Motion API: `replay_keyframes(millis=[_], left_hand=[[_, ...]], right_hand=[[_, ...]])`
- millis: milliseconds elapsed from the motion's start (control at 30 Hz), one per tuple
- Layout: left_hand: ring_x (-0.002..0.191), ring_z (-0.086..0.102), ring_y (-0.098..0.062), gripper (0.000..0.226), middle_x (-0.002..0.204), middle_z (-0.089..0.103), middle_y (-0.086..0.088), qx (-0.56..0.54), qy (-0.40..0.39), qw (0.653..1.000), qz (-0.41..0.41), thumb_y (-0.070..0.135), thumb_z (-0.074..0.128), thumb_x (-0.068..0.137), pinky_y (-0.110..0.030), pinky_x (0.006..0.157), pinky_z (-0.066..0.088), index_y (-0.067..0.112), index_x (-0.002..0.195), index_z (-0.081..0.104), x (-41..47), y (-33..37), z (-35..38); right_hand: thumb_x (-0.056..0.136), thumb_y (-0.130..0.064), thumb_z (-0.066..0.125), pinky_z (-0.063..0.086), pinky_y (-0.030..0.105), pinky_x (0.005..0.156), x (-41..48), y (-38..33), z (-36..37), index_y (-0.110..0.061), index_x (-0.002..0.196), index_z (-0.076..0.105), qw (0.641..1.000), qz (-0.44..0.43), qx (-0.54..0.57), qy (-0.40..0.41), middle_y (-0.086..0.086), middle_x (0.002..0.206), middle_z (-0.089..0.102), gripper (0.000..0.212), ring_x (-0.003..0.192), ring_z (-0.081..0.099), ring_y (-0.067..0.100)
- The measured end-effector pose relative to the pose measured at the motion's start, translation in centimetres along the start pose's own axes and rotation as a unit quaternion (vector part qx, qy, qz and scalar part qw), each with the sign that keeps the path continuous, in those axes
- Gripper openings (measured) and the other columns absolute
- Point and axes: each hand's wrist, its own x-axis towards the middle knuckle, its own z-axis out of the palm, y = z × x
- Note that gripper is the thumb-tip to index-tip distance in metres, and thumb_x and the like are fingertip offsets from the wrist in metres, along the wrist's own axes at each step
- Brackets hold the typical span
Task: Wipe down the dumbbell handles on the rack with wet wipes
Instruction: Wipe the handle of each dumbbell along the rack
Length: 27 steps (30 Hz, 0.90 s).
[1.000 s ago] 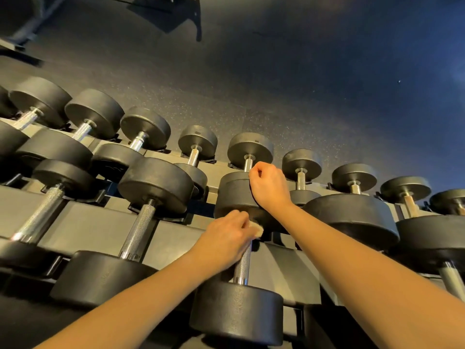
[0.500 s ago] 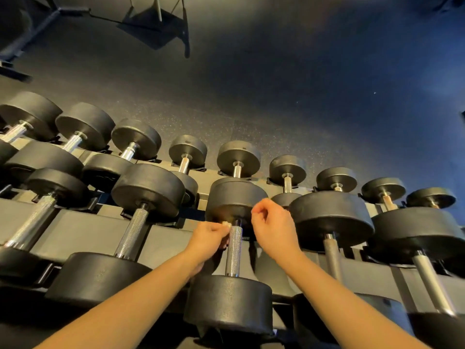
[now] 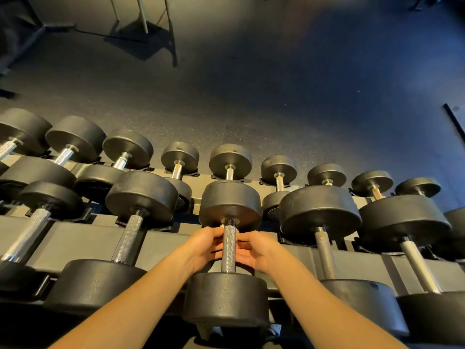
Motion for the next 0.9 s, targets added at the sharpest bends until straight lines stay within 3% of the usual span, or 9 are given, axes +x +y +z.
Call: replay_keyframes(millis=[167, 300, 433, 533, 667, 700, 800, 900], left_hand=[[0.079, 0.065, -0.021, 0.026, 0.078, 0.074, -0.005, 0.076, 0.060, 0.995, 0.036, 0.011, 0.050, 0.103, -0.031, 0.072, 0.053, 0.006, 0.099, 0.075, -0.5, 1.0, 1.2], [0.087, 0.067, -0.024, 0.030, 0.084, 0.075, -0.008, 0.076, 0.059, 0.995, 0.015, 0.029, 0.051, 0.105, -0.037, 0.080, 0.054, 0.009, 0.103, 0.073, -0.5, 1.0, 0.7], [0.082, 0.067, -0.024, 0.026, 0.080, 0.070, -0.008, 0.089, 0.041, 0.995, 0.008, 0.030, 0.055, 0.103, -0.037, 0.077, 0.054, 0.009, 0.101, 0.070, -0.8, 1.3, 0.1], [0.076, 0.067, -0.023, 0.019, 0.079, 0.071, -0.009, 0.072, 0.049, 0.996, 0.028, 0.022, 0.057, 0.102, -0.035, 0.074, 0.056, 0.009, 0.099, 0.070, -0.7, 1.1, 0.0], [0.077, 0.068, -0.021, 0.013, 0.078, 0.074, -0.006, 0.037, 0.057, 0.996, 0.050, 0.018, 0.061, 0.100, -0.033, 0.075, 0.057, 0.010, 0.102, 0.072, -0.3, 0.2, -0.1], [0.077, 0.069, -0.020, 0.013, 0.077, 0.075, -0.005, 0.037, 0.061, 0.996, 0.059, 0.017, 0.062, 0.100, -0.033, 0.075, 0.057, 0.010, 0.102, 0.072, -0.3, 0.1, -0.1], [0.078, 0.070, -0.021, 0.016, 0.079, 0.076, -0.006, 0.056, 0.069, 0.992, 0.085, 0.018, 0.061, 0.101, -0.033, 0.073, 0.057, 0.008, 0.102, 0.073, -0.3, 0.3, 0.1], [0.073, 0.070, -0.021, 0.024, 0.083, 0.077, -0.011, 0.079, 0.081, 0.990, 0.087, 0.025, 0.061, 0.102, -0.032, 0.068, 0.058, 0.005, 0.102, 0.074, -0.2, 0.7, 0.3]], right_hand=[[0.101, -0.010, 0.059, 0.060, 0.037, 0.076, 0.9, 0.3, 1.0, -0.002, 0.120, 0.067, 0.999, -0.014, 0.037, 0.036, 0.011, 0.092, 0.074, 0.022, 0.088, 0.072, 0.023], [0.099, -0.008, 0.060, 0.064, 0.042, 0.078, 1.1, 0.1, 1.7, -0.003, 0.120, 0.065, 0.995, -0.048, 0.049, 0.070, 0.015, 0.095, 0.076, 0.022, 0.086, 0.076, 0.026], [0.094, 0.001, 0.064, 0.063, 0.034, 0.065, 0.4, -0.6, 1.3, 0.001, 0.106, 0.067, 0.980, -0.112, 0.116, 0.117, 0.019, 0.090, 0.075, 0.012, 0.077, 0.075, 0.025], [0.087, 0.003, 0.070, 0.064, 0.037, 0.076, 0.2, -0.4, 1.5, 0.000, 0.099, 0.073, 0.967, -0.151, 0.131, 0.157, 0.018, 0.091, 0.076, 0.013, 0.082, 0.076, 0.027], [0.091, -0.009, 0.071, 0.060, 0.041, 0.090, -0.5, 0.5, 2.5, -0.020, 0.088, 0.081, 0.958, -0.245, -0.003, 0.146, 0.003, 0.093, 0.077, 0.015, 0.094, 0.072, 0.022], [0.094, -0.010, 0.069, 0.061, 0.035, 0.087, -0.8, 0.5, 2.6, -0.022, 0.090, 0.080, 0.952, -0.269, -0.048, 0.138, 0.001, 0.095, 0.076, 0.016, 0.093, 0.071, 0.019], [0.097, -0.006, 0.064, 0.052, 0.011, 0.055, -1.5, 0.2, 2.8, -0.017, 0.104, 0.077, 0.930, -0.306, -0.145, 0.142, 0.003, 0.103, 0.071, 0.018, 0.080, 0.068, 0.010], [0.097, -0.006, 0.064, 0.051, 0.011, 0.050, -1.3, 0.3, 2.9, -0.016, 0.111, 0.072, 0.923, -0.310, -0.180, 0.140, 0.005, 0.107, 0.068, 0.019, 0.078, 0.066, 0.010]])
